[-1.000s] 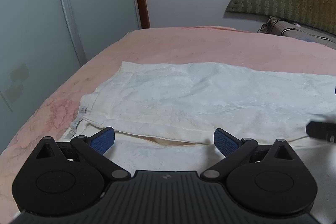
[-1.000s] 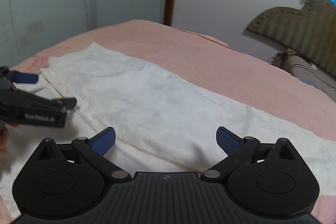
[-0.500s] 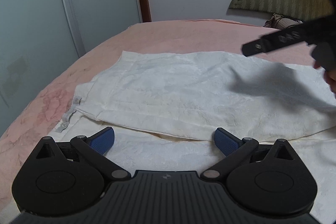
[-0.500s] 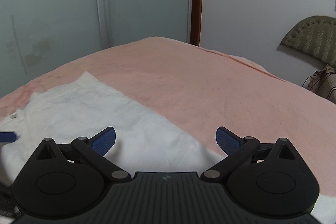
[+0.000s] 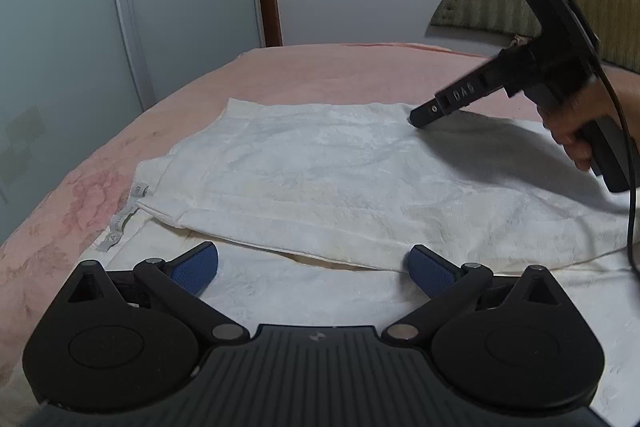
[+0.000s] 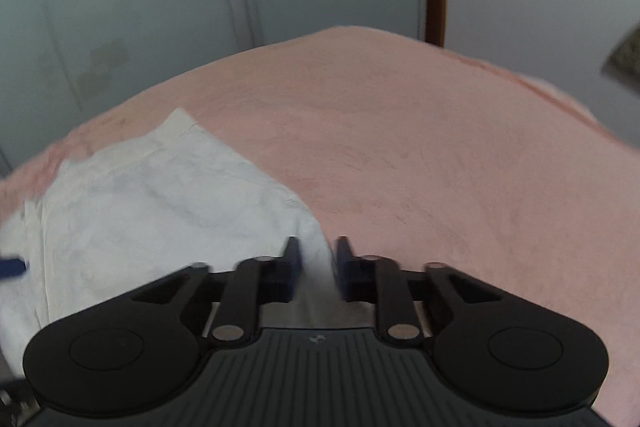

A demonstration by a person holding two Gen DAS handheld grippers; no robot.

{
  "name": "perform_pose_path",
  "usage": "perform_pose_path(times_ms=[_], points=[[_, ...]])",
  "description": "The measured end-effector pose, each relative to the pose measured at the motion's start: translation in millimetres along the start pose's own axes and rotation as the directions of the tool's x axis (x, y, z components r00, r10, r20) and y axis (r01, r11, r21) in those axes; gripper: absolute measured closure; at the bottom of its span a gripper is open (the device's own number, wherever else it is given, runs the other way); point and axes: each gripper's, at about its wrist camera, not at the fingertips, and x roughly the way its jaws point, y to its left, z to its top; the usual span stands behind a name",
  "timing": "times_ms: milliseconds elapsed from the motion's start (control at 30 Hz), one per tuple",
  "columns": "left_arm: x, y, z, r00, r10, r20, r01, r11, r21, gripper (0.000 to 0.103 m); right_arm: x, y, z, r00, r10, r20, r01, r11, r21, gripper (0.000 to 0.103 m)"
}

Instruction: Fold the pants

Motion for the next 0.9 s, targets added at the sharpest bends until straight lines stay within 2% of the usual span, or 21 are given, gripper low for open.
perform_pose_path(times_ms=[67, 133, 233, 300, 367, 433, 500, 633, 700, 733, 767, 833, 867, 900], points=[[-3.7, 8.1, 3.2, 1.000, 0.005, 0.024, -0.004, 0.999, -0.045, 0.000, -10.3, 21.8, -4.8, 0.997, -0.073, 0.032, 0.076, 0.992, -0.103, 0.091], [-10.3, 20.1, 7.7, 0.998, 0.023, 0.063, -0.016, 0.994, -0.110, 0.001, -23.2, 46.7, -10.2, 0.988, -0.132, 0.081, 0.146, 0.967, -0.208, 0.092], [-17.8, 44.2, 17.5, 0.997, 0.024, 0.077, -0.005, 0.972, -0.235, 0.001, -41.8, 85.1, -23.6, 0.969, -0.199, 0.147, 0.241, 0.895, -0.377, 0.093], [-17.8, 62.9, 25.1, 0.998, -0.017, 0.063, 0.037, 0.943, -0.331, 0.001, -54.9, 109.4, -37.0, 0.958, -0.225, 0.181, 0.285, 0.830, -0.480, 0.094], [-10.0, 78.7, 36.9, 0.995, -0.095, 0.029, 0.099, 0.909, -0.405, 0.001, -66.9, 130.0, -54.3, 0.947, -0.245, 0.209, 0.322, 0.755, -0.572, 0.094], [5.5, 93.8, 55.3, 0.980, -0.198, -0.015, 0.167, 0.862, -0.478, 0.001, -74.5, 141.2, -67.6, 0.946, -0.245, 0.214, 0.325, 0.717, -0.616, 0.094], [24.8, 105.3, 75.0, 0.959, -0.283, -0.018, 0.228, 0.808, -0.544, 0.001, -77.1, 148.3, -77.7, 0.944, -0.248, 0.218, 0.330, 0.694, -0.639, 0.094], [65.8, 112.2, 113.1, 0.936, -0.347, -0.058, 0.246, 0.764, -0.596, 0.001, -74.2, 149.1, -87.7, 0.947, -0.241, 0.212, 0.321, 0.711, -0.625, 0.094], [84.5, 114.6, 123.4, 0.933, -0.351, -0.078, 0.225, 0.740, -0.634, 0.001, -72.3, 150.9, -91.8, 0.948, -0.239, 0.210, 0.318, 0.709, -0.629, 0.094], [96.9, 117.4, 126.5, 0.930, -0.357, -0.092, 0.210, 0.718, -0.664, 0.002, -72.8, 151.0, -94.6, 0.948, -0.240, 0.211, 0.319, 0.708, -0.630, 0.094], [106.7, 120.0, 127.3, 0.924, -0.369, -0.103, 0.197, 0.689, -0.697, 0.006, -71.1, 151.6, -92.6, 0.948, -0.240, 0.211, 0.319, 0.708, -0.630, 0.094], [124.2, 125.5, 124.1, 0.903, -0.414, -0.113, 0.189, 0.619, -0.762, 0.024, -71.1, 150.6, -92.1, 0.947, -0.239, 0.214, 0.321, 0.712, -0.624, 0.094], [134.3, 130.6, 121.1, 0.886, -0.445, -0.131, 0.175, 0.582, -0.794, 0.045, -70.6, 150.5, -92.2, 0.947, -0.238, 0.216, 0.322, 0.716, -0.620, 0.094], [139.6, 132.0, 117.0, 0.871, -0.468, -0.148, 0.160, 0.556, -0.816, 0.062, -71.7, 150.5, -93.3, 0.946, -0.238, 0.218, 0.323, 0.718, -0.616, 0.094]])
